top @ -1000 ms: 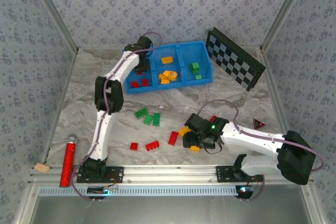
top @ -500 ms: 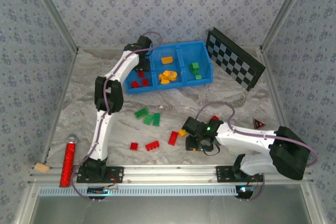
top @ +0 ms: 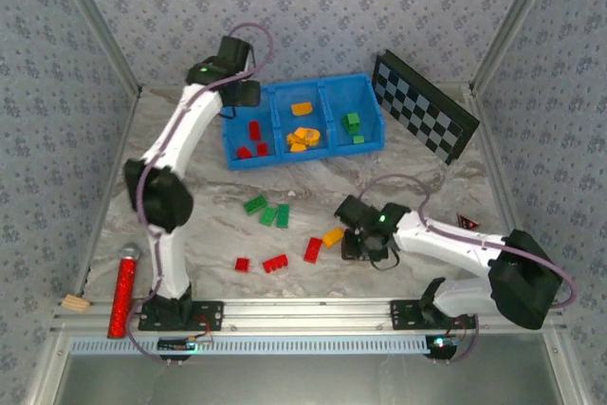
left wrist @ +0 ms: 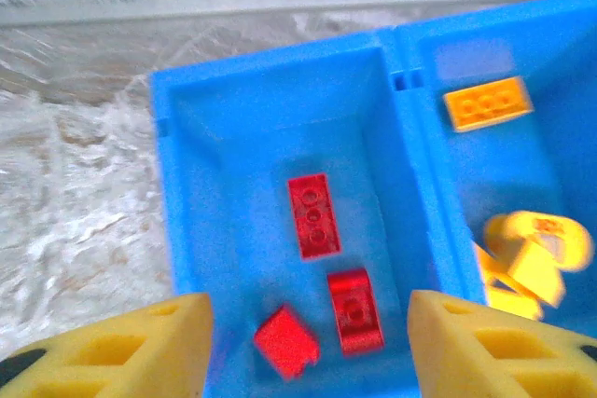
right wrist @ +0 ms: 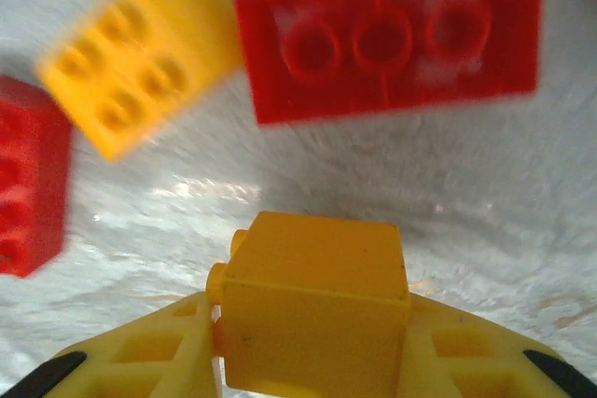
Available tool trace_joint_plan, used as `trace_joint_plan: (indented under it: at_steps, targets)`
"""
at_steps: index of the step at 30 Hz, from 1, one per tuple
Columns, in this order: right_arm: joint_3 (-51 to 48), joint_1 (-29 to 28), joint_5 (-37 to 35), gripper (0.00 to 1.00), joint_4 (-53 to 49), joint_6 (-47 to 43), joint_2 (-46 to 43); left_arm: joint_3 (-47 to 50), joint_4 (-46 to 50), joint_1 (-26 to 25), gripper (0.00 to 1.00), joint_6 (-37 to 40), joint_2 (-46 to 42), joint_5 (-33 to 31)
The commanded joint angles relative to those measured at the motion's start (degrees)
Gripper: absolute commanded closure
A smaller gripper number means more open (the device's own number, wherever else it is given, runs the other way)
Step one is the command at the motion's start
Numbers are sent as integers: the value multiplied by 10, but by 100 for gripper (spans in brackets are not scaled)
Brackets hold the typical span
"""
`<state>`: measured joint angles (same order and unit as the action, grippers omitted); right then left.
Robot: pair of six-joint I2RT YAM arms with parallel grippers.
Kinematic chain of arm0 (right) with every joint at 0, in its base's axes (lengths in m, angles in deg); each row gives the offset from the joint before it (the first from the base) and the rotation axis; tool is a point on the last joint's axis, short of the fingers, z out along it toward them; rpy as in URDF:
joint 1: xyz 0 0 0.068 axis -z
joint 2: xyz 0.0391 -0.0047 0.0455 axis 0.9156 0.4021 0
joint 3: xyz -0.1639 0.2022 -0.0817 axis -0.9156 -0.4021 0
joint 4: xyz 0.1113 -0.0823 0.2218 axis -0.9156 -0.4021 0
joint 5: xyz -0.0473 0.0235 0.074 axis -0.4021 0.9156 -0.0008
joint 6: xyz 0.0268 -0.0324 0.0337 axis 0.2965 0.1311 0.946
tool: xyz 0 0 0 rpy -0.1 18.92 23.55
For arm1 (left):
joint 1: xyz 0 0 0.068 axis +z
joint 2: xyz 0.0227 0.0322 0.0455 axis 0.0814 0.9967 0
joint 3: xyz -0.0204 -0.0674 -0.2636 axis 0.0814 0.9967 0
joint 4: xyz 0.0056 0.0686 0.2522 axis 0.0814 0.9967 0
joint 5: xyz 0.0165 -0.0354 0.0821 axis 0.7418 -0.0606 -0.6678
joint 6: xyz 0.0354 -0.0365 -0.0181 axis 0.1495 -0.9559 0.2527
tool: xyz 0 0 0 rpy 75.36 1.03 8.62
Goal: Sort the legos into containers by color
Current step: Pick up the lego from the bottom-center of the table, then place the lego in the container.
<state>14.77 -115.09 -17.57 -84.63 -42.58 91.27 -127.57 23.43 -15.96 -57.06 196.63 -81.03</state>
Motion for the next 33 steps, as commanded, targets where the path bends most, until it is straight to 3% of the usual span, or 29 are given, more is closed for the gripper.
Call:
trace_joint_plan:
  at_steps: [1,6,11,15,23,33]
  targets:
    - [114,55,5,64,-46,-136,23,115,-5,1,41,-11,-119,23]
    - [338,134,-8,64,-65,-316,158,321,27,1,39,-36,-286,58]
    - [519,167,-19,65,-49,-408,301,500,41,-14,39,-86,-437,75]
    - [639,173,-21,65,-48,-445,414,576,72,-40,37,-109,-509,95]
    - [793,186,-25,65,-54,-466,573,688,46,-112,35,-200,-527,129]
    - [882,192,-16,61,-72,-472,653,745,-9,-185,33,-265,-480,138]
